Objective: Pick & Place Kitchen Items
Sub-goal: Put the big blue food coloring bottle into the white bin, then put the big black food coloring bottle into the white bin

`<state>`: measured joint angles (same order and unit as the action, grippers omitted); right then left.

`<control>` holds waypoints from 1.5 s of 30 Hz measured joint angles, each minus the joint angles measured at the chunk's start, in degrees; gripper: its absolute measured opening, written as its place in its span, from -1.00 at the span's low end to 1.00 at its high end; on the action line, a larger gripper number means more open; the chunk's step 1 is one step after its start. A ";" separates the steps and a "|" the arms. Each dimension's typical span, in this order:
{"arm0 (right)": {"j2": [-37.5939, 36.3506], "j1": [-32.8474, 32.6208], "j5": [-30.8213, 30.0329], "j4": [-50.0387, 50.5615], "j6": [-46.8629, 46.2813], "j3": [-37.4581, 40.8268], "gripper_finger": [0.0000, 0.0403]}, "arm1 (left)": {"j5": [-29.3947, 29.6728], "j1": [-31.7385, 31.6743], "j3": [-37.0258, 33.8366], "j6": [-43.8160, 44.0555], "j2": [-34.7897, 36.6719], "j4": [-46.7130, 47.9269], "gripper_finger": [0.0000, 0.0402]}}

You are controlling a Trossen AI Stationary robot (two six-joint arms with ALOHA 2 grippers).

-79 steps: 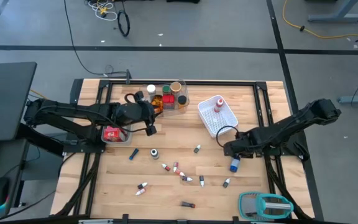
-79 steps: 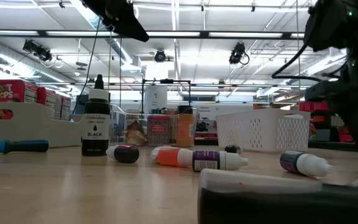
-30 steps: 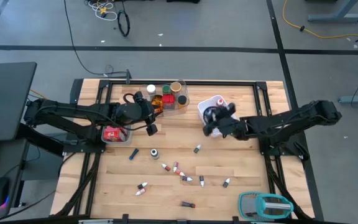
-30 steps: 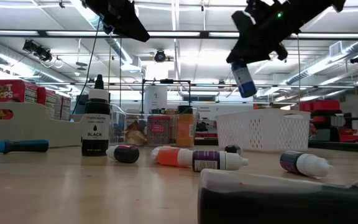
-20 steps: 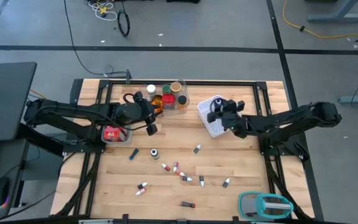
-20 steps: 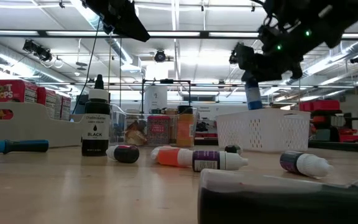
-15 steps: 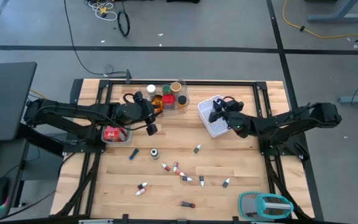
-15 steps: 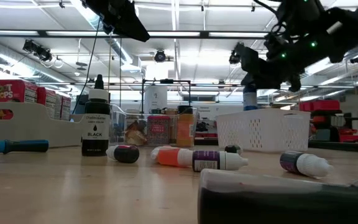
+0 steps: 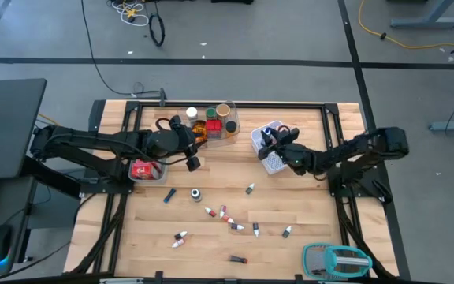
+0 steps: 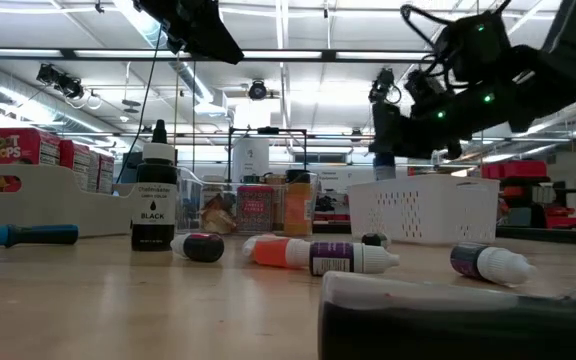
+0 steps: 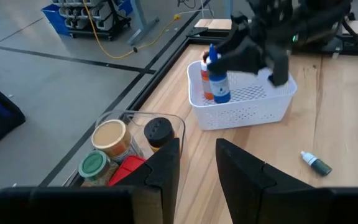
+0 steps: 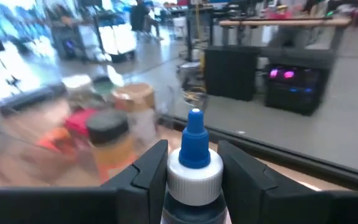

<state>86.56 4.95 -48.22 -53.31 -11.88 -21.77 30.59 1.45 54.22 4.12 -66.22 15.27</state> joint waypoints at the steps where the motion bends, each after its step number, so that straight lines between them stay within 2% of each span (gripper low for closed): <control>1: 1.31 0.00 -1.40 -0.14 0.64 -0.50 -0.36 | 0.00 0.00 0.00 -0.02 0.00 0.00 -0.43; 4: 4.32 0.44 -6.39 -0.38 1.21 -2.15 -0.35 | 0.00 0.00 0.00 -0.05 0.00 0.02 -0.43; 6: 6.35 1.32 -7.18 -0.45 1.19 -3.06 -0.34 | 0.00 0.00 0.00 -0.78 0.00 0.02 -0.43; 13: 12.47 4.59 1.98 0.27 4.38 -5.65 -0.28 | -0.02 0.00 0.00 -1.44 0.00 0.21 -0.43; 21: 13.14 6.62 2.88 0.12 8.31 -7.53 -0.26 | -0.06 0.00 0.00 -1.36 0.00 0.28 -0.43; 28: 13.14 6.74 1.19 -0.41 12.03 -7.75 -0.07 | -0.24 0.00 0.00 -1.33 0.00 0.30 -0.43; 32: 13.04 5.90 -2.34 -4.00 17.79 -7.75 0.02 | -0.33 0.04 0.00 -1.33 0.00 0.33 -0.43; 34: 12.64 5.05 -2.15 -7.96 20.27 -7.75 0.05 | -1.17 0.04 0.02 -1.34 -0.27 0.54 -0.43; 37: 11.79 3.32 1.64 -13.81 22.04 -7.86 0.06 | -4.92 0.04 0.02 -2.25 -0.48 1.59 -0.43; 41: 10.28 0.65 10.66 -16.26 21.48 -7.88 0.03 | -13.66 0.78 -0.25 -2.80 -0.48 3.83 -0.43; 45: 9.86 -1.92 18.12 -16.76 21.40 -7.88 0.01 | -16.33 3.84 -4.12 -3.52 0.89 2.91 -0.43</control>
<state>96.42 3.03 -30.10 -70.06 9.52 -29.65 14.26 5.30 50.10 0.60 -65.33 18.18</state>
